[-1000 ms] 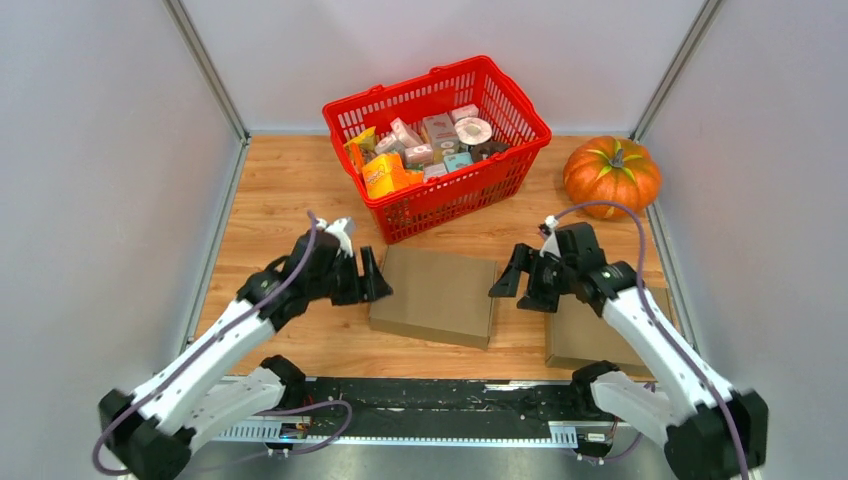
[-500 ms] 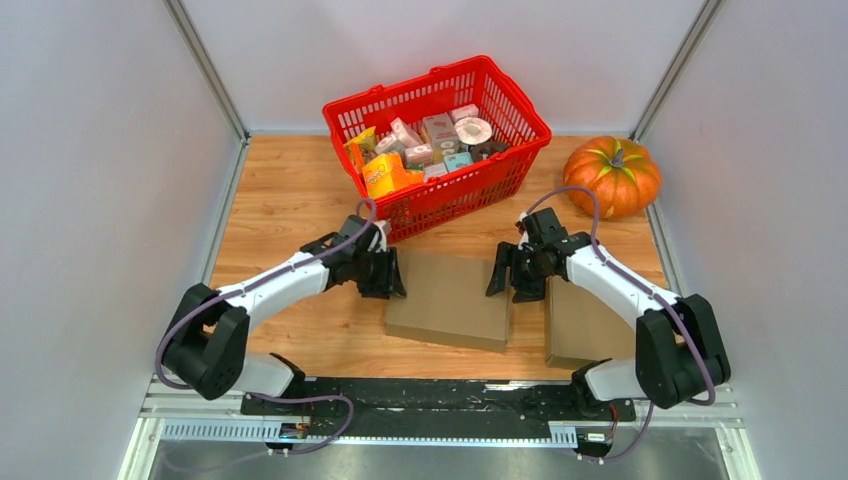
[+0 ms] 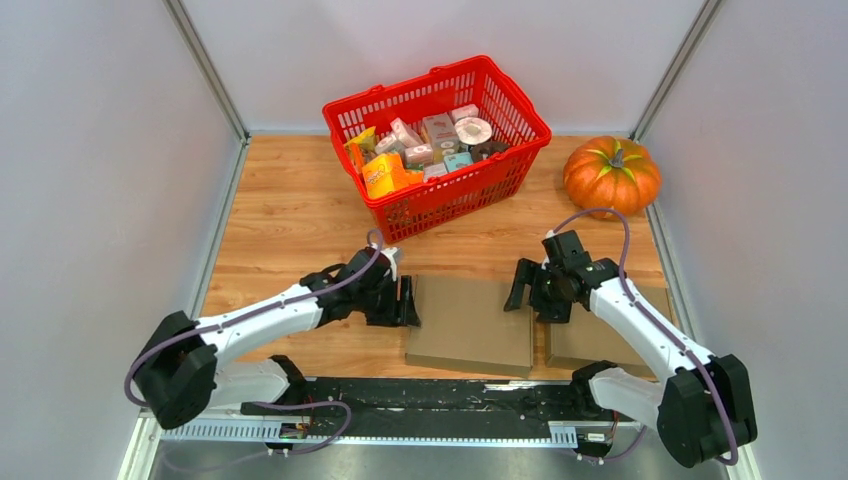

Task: Fold the paper box

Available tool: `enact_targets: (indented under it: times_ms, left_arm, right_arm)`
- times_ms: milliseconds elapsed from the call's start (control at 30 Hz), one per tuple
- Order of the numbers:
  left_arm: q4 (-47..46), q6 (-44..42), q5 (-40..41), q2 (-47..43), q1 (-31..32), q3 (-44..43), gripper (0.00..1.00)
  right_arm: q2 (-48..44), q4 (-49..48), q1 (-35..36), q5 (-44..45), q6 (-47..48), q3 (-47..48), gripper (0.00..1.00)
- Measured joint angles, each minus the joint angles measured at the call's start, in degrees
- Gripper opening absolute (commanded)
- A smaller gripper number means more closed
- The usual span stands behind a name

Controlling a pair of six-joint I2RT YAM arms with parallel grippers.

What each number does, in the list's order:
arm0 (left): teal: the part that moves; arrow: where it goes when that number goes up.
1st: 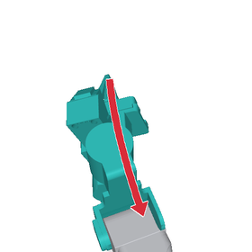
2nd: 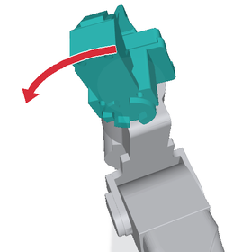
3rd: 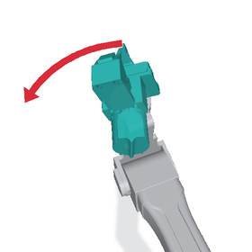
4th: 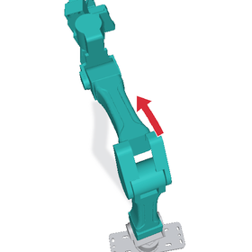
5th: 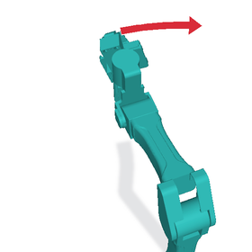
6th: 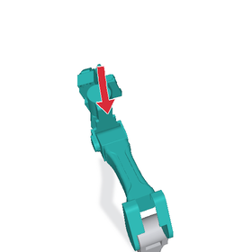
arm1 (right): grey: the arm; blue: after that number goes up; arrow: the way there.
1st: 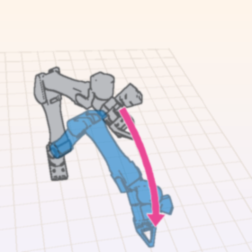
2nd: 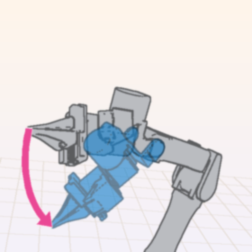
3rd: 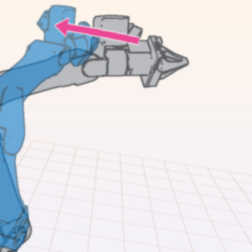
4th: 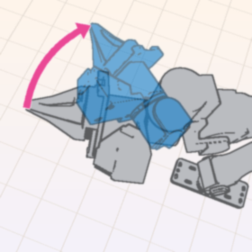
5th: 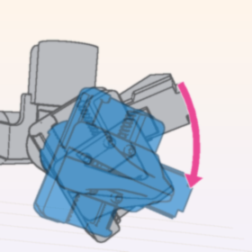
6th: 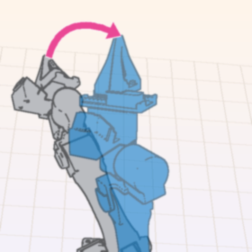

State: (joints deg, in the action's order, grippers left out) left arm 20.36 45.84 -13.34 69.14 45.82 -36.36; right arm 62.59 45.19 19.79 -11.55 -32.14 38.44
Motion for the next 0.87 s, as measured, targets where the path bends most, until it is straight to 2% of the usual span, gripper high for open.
enact_targets:
  times_ms: [67,200,333,467,667,767,867]
  left_arm:
    - [2.9,-0.3,2.8,-3.2,-0.1,0.0,0.79]
    - [14.3,-2.4,9.2,-12.4,-3.1,-3.7,0.79]
    - [24.3,-6.5,14.6,-19.3,-6.5,-14.2,0.79]
    - [29.2,-11.3,14.8,-26.7,-6.6,-29.4,0.79]
    - [31.6,-18.2,13.7,-27.3,-6.6,-54.9,0.80]
    - [31.1,-21.4,13.7,-25.4,-6.6,-65.1,0.80]
    - [31.3,-23.0,13.4,-24.5,-6.6,-67.7,0.80]
  right_arm:
    - [0.0,2.1,0.0,2.2,0.7,2.2,1.00]
    - [-0.1,6.4,0.0,7.0,2.3,10.0,1.00]
    - [-1.6,10.9,0.0,13.4,6.1,24.1,1.00]
    - [-10.9,14.3,0.0,16.0,12.1,36.6,1.00]
    - [-29.9,10.7,0.1,18.0,18.4,49.1,1.00]
    - [-31.5,8.9,0.3,18.7,20.0,56.1,1.00]
    - [-31.2,8.2,0.4,18.1,21.1,57.1,1.00]
